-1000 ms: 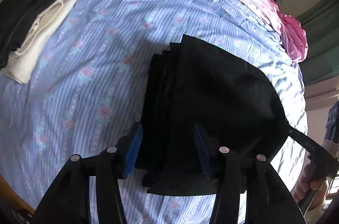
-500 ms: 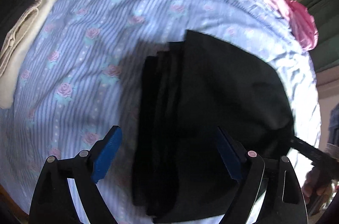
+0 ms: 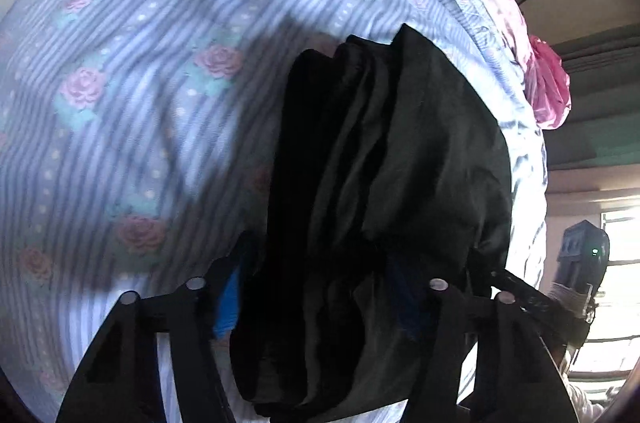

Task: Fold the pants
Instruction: 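Lift the folded shorts up off the sheet with both grippers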

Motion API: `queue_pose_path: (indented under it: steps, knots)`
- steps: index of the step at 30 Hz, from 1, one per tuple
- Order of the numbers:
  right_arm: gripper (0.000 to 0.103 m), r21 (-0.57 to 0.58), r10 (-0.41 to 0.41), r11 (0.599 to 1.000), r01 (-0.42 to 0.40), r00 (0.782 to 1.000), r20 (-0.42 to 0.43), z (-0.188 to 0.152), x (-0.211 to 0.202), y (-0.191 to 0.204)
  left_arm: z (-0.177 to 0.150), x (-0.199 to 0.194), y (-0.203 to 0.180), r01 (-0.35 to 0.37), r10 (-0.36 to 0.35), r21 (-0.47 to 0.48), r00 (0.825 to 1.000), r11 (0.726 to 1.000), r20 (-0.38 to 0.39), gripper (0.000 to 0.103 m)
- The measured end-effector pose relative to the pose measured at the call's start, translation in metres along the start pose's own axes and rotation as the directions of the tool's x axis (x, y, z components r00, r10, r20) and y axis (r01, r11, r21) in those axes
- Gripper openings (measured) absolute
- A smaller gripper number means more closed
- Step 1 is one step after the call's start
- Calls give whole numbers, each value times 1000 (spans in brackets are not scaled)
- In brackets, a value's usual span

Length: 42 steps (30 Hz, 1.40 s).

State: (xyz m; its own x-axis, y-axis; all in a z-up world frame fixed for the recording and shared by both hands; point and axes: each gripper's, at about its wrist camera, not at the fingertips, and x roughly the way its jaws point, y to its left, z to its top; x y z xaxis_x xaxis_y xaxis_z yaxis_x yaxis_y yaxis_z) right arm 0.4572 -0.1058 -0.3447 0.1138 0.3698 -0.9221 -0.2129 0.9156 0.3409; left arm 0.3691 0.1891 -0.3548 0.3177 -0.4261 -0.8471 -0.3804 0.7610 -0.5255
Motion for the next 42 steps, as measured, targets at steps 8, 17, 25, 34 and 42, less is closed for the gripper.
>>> queue_pose_path:
  steps: [8, 17, 25, 34, 42]
  knots:
    - [62, -18, 12, 1000, -12, 1000, 11, 3, 9, 3, 5, 8, 5, 79, -77, 42, 996, 996, -49, 48]
    - [66, 29, 57, 998, -58, 998, 22, 6, 12, -5, 15, 17, 2, 107, -108, -56, 994, 993, -11, 49]
    - [30, 85, 61, 994, -62, 998, 12, 8, 3, 0, 4, -1, -18, 266, -264, -92, 964, 959, 36, 27]
    - [13, 73, 55, 996, -55, 998, 7, 8, -2, 6, 12, 13, -25, 74, -72, -80, 997, 994, 22, 25]
    - [11, -33, 50, 998, -46, 988, 146, 3, -75, 40, -8, -50, -74, 29, -33, 35, 992, 999, 120, 24]
